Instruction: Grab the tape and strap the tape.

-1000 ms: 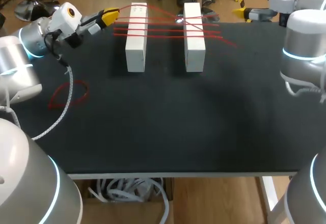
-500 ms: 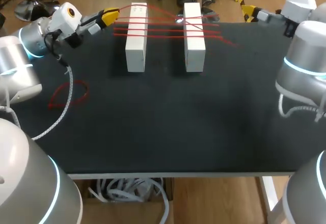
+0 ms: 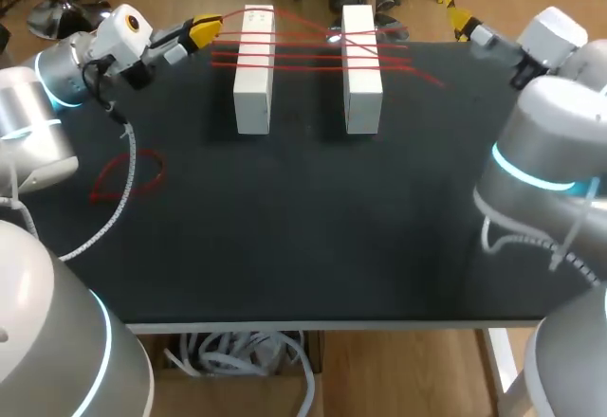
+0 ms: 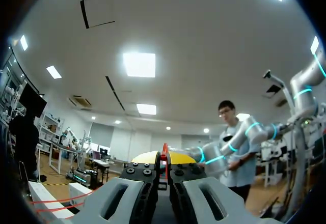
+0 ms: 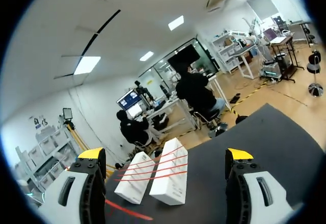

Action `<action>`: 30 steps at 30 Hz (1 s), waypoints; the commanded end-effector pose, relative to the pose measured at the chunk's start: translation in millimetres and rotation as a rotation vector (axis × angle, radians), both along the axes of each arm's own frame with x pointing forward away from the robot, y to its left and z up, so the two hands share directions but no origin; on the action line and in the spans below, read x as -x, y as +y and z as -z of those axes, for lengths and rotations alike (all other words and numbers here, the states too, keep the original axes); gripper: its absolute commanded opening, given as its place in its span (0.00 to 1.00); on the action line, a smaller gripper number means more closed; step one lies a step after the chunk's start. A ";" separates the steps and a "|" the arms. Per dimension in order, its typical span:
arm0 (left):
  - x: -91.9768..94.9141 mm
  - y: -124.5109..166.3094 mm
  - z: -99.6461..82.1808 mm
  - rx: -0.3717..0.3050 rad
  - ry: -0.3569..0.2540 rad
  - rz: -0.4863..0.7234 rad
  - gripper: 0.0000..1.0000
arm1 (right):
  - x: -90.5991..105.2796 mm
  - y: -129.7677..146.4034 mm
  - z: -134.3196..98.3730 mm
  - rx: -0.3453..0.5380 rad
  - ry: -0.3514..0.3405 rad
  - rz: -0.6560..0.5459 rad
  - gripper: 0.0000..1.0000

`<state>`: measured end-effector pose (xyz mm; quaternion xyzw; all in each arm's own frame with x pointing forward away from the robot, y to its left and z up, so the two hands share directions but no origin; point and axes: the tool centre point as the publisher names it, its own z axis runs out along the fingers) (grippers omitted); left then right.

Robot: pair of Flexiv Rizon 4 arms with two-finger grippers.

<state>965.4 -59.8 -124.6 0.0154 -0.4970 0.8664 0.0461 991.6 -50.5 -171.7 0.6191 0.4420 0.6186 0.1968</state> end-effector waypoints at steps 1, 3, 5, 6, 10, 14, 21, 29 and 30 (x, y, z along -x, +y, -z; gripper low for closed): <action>1.5 -0.5 -1.3 -0.003 0.002 -0.005 0.00 | 22.1 12.2 2.3 -0.055 -0.150 0.147 1.00; 1.5 -0.5 -1.3 -0.003 0.002 -0.005 0.00 | 28.4 18.0 3.4 -0.077 -0.150 0.160 1.00; 1.5 -0.5 -1.3 -0.003 0.002 -0.005 0.00 | 34.7 24.9 5.1 -0.115 -0.148 0.174 1.00; 1.5 -0.5 -1.3 -0.003 0.002 -0.005 0.00 | 37.7 28.4 6.7 -0.128 -0.146 0.177 1.00; 1.5 -0.5 -1.3 -0.003 0.002 -0.005 0.00 | 49.0 43.2 11.4 -0.179 -0.135 0.200 1.00; 1.5 -0.5 -1.3 -0.003 0.002 -0.005 0.00 | 58.8 56.5 12.3 -0.218 -0.128 0.221 1.00; 1.5 -0.5 -1.3 -0.003 0.002 -0.005 0.00 | 67.1 71.8 13.8 -0.308 -0.126 0.282 1.00; 1.5 -0.5 -1.3 -0.003 0.002 -0.005 0.00 | 69.4 85.2 17.2 -0.483 -0.132 0.327 1.00; 1.5 -0.5 -1.3 -0.003 0.002 -0.005 0.00 | 69.0 87.4 17.7 -0.514 -0.135 0.331 1.00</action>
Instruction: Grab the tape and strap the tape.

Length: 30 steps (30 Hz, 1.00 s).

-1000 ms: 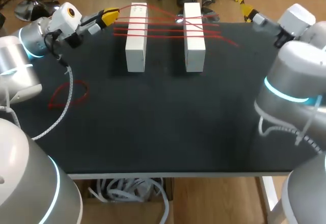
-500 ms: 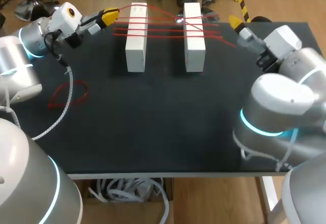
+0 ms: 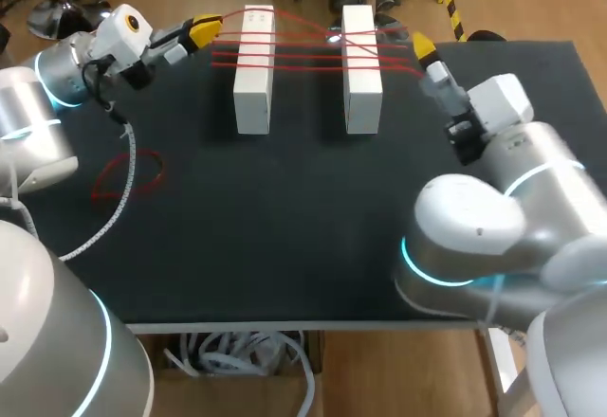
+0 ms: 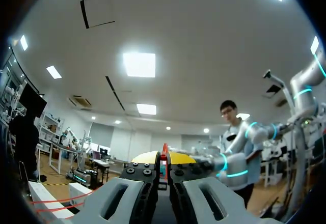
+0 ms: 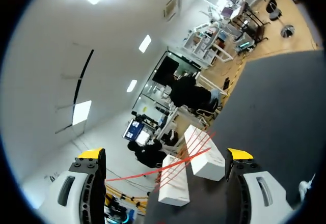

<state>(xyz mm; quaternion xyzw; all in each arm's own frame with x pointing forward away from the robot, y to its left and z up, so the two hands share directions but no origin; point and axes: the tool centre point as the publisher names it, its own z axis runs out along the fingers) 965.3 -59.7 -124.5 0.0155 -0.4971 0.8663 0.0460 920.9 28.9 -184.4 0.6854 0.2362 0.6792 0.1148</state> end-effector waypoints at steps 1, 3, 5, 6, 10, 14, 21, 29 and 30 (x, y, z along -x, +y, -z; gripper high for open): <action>1.4 -0.6 -1.2 -0.003 0.002 -0.005 0.00 | -2.1 9.3 5.7 -0.075 -0.104 0.167 1.00; 1.4 -0.6 -1.2 -0.003 0.002 -0.005 0.00 | -3.4 11.8 7.0 -0.119 -0.106 0.173 1.00; 1.4 -0.6 -1.2 -0.003 0.002 -0.005 0.00 | -4.5 14.5 8.5 -0.142 -0.111 0.177 1.00; 1.4 -0.6 -1.2 -0.003 0.002 -0.005 0.00 | -4.7 16.2 9.2 -0.161 -0.108 0.180 1.00; 1.4 -0.6 -1.2 -0.003 0.002 -0.005 0.00 | -6.9 22.0 12.6 -0.217 -0.105 0.179 1.00; 1.4 -0.6 -1.2 -0.003 0.002 -0.005 0.00 | -8.6 27.7 13.8 -0.272 -0.102 0.171 1.00; 1.4 -0.6 -1.2 -0.003 0.002 -0.005 0.00 | -13.9 33.5 16.0 -0.333 -0.084 0.154 1.00; 1.4 -0.6 -1.2 -0.003 0.002 -0.005 0.00 | -16.7 35.3 13.6 -0.360 -0.097 0.087 1.00; 1.4 -0.6 -1.2 -0.003 0.002 -0.005 0.00 | -16.7 35.3 13.6 -0.360 -0.097 0.087 1.00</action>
